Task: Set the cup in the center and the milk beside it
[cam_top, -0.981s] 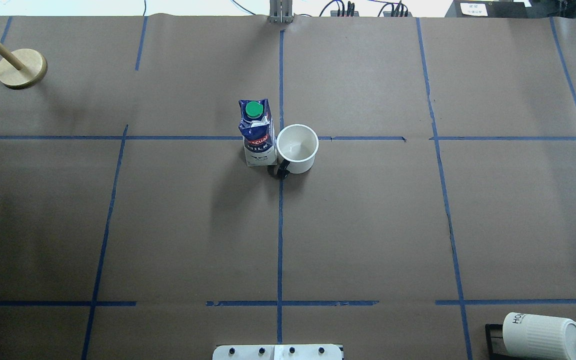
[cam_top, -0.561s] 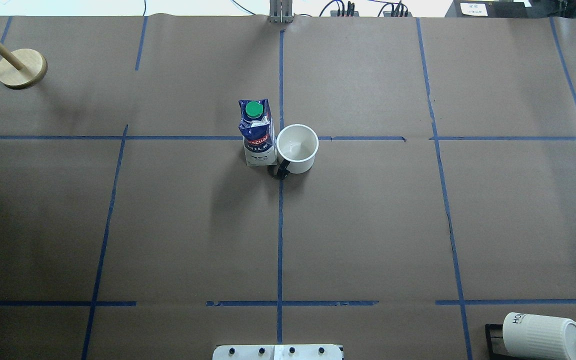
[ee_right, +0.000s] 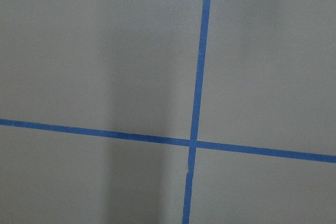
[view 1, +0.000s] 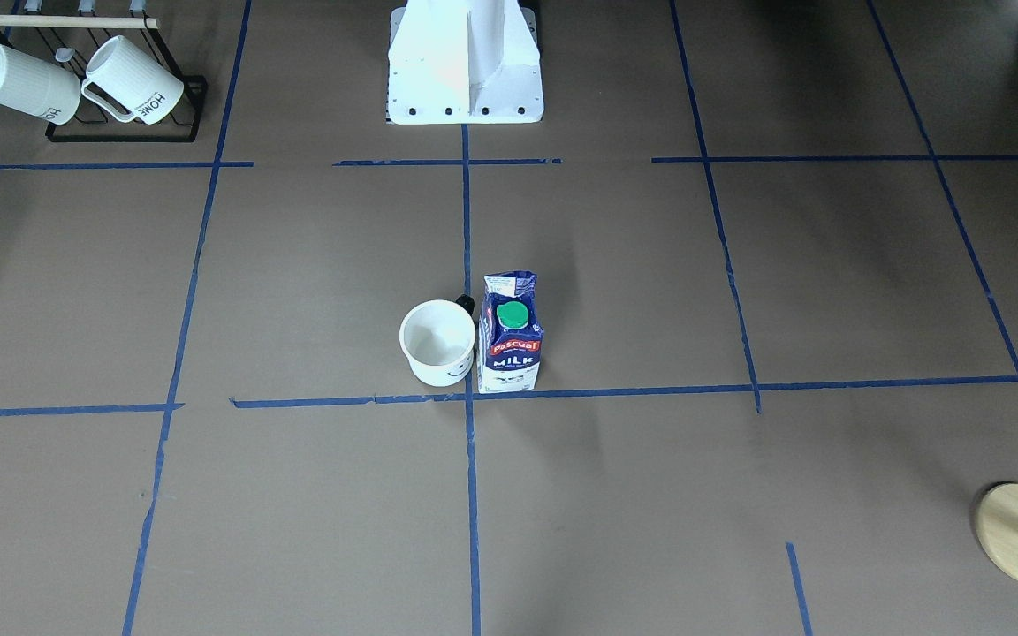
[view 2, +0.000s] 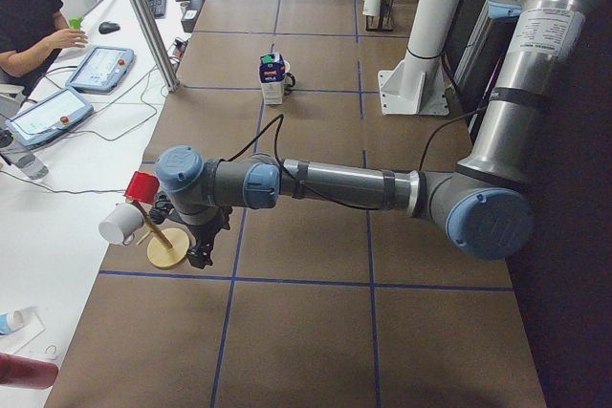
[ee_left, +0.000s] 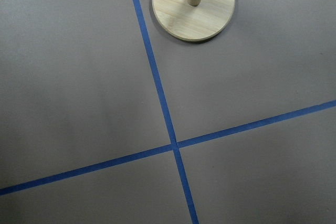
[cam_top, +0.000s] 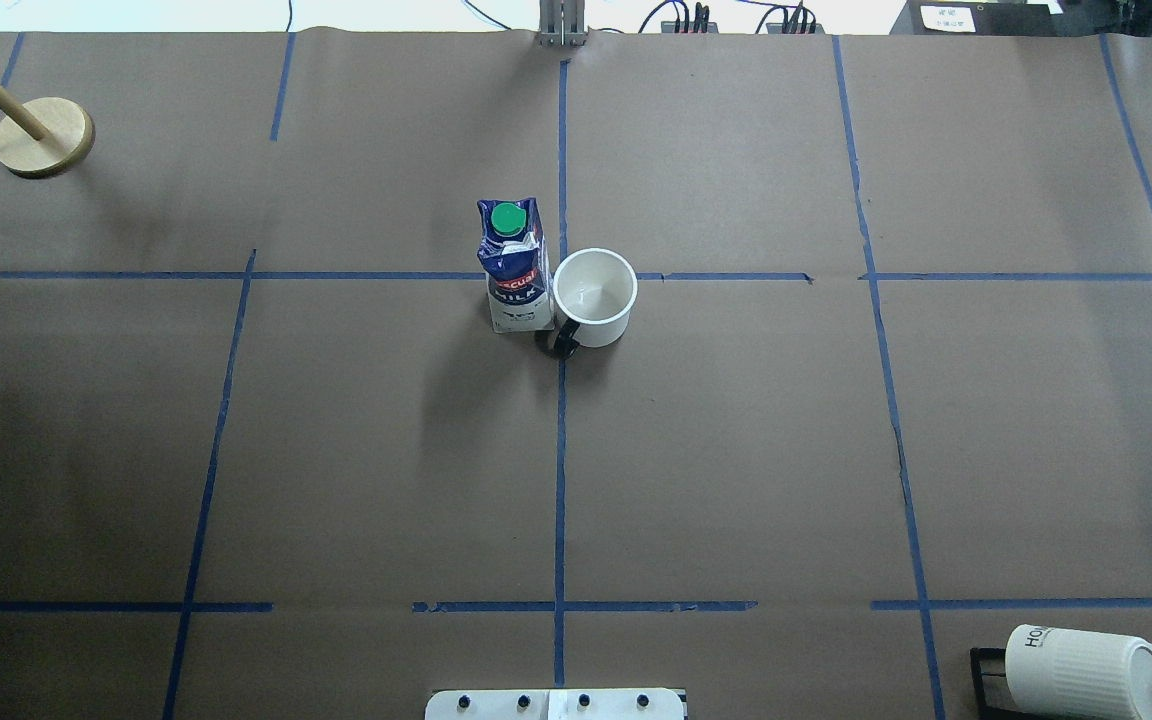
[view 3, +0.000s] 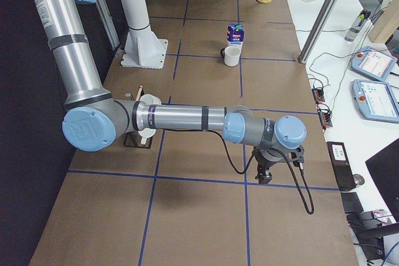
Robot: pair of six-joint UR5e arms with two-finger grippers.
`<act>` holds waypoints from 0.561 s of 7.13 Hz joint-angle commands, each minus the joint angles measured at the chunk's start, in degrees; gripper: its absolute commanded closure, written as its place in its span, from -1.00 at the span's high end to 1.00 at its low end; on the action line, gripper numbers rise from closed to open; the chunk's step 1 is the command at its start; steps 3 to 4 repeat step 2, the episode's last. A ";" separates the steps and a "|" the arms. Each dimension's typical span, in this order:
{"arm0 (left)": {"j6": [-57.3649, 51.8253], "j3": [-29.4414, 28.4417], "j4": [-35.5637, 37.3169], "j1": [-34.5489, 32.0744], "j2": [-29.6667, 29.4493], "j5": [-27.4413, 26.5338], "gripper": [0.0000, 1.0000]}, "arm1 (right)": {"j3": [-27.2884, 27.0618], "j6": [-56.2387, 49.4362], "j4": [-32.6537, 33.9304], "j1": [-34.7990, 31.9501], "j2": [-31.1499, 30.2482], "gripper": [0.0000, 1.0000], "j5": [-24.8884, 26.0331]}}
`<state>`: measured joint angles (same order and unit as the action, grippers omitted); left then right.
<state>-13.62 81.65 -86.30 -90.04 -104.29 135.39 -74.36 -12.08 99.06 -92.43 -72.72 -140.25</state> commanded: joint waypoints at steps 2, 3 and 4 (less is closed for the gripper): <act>-0.09 -0.26 0.26 0.22 0.31 -0.31 1.00 | -0.78 0.21 -0.27 1.01 0.56 0.99 0.23; -0.09 -0.26 0.26 0.22 0.31 -0.31 1.00 | -0.78 0.21 -0.27 1.01 0.56 0.99 0.23; -0.09 -0.26 0.26 0.22 0.31 -0.31 1.00 | -0.78 0.21 -0.27 1.01 0.56 0.99 0.23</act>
